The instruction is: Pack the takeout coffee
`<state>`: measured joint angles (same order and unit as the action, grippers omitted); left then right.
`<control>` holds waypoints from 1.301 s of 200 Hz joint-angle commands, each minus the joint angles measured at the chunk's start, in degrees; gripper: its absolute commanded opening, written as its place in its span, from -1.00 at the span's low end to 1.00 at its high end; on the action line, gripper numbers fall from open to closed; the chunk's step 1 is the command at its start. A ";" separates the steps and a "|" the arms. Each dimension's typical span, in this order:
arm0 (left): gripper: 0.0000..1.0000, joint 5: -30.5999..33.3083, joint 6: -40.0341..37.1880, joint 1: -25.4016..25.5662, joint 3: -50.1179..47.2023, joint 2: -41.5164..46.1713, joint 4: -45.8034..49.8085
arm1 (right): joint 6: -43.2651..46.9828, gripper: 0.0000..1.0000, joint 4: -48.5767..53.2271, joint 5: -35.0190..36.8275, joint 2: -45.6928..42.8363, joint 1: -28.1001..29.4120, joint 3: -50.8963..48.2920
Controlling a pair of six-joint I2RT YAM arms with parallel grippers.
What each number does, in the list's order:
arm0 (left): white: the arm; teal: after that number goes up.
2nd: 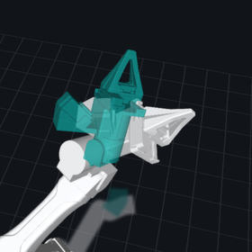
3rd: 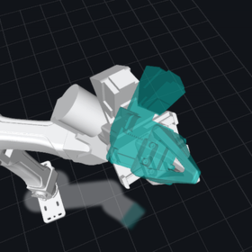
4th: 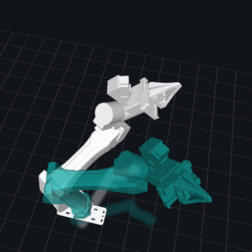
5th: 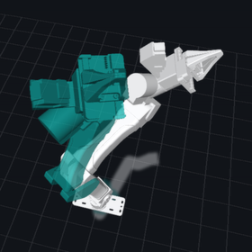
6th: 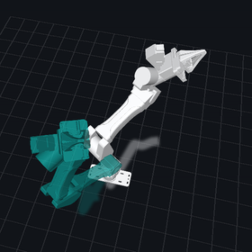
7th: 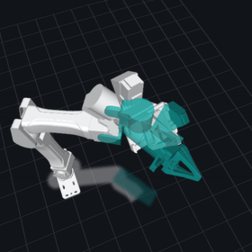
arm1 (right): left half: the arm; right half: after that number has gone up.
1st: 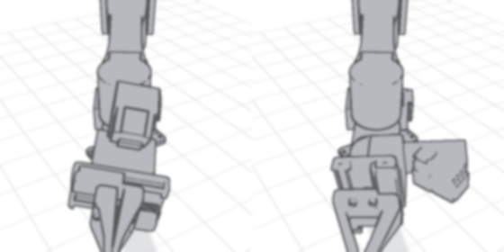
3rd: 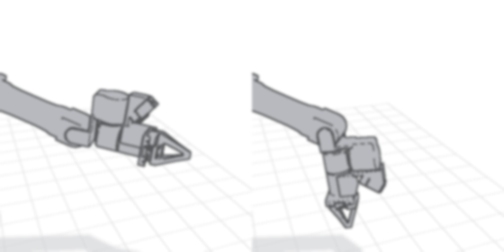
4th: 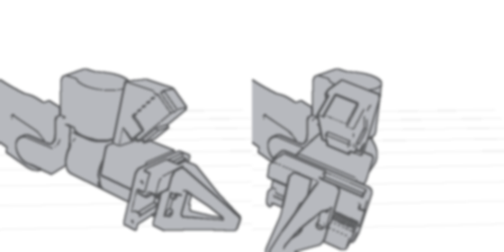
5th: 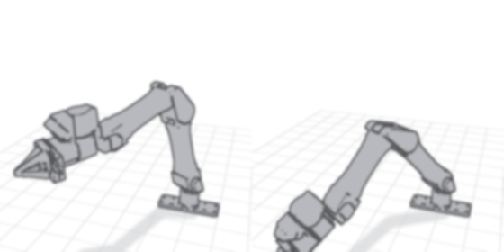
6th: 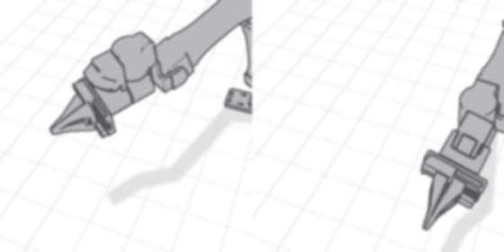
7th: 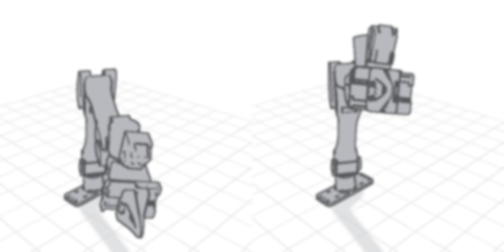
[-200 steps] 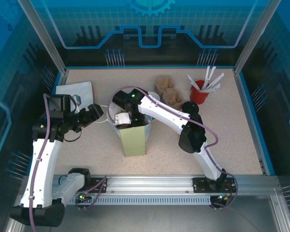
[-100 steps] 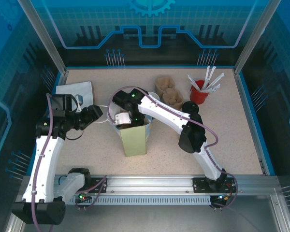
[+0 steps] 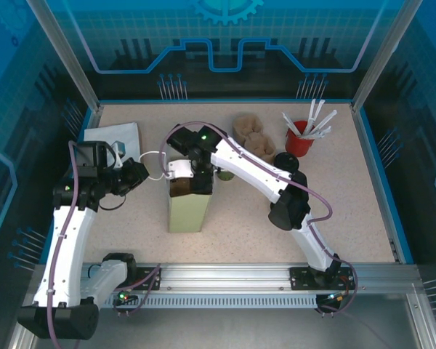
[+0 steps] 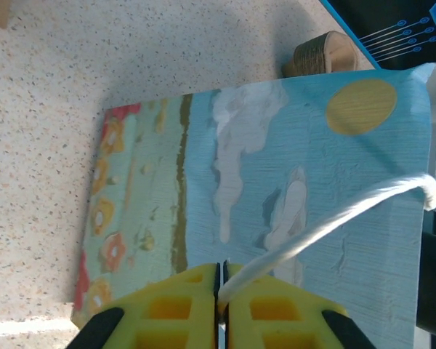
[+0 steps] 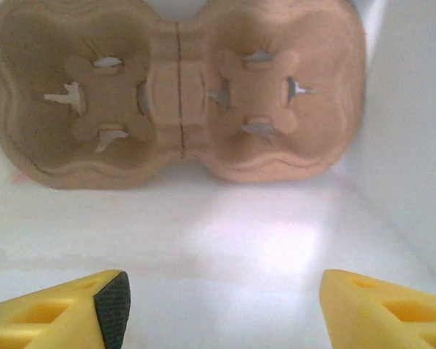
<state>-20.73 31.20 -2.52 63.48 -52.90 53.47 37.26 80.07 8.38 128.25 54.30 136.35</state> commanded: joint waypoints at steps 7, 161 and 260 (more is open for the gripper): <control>-0.87 -0.77 -0.35 -0.46 0.86 0.70 0.38 | -0.09 0.51 1.48 -0.79 -2.64 -0.61 3.75; -0.32 8.81 -3.55 -0.82 1.17 -0.44 4.75 | -13.03 0.88 -10.54 -1.91 -19.19 -1.97 8.58; 0.60 6.50 -6.77 -1.78 15.56 -1.83 10.35 | -28.45 1.00 -22.37 7.25 -40.31 -6.34 -12.85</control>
<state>-12.69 26.46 -3.66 74.54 -54.08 60.60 14.94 61.52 12.23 91.79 49.93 128.20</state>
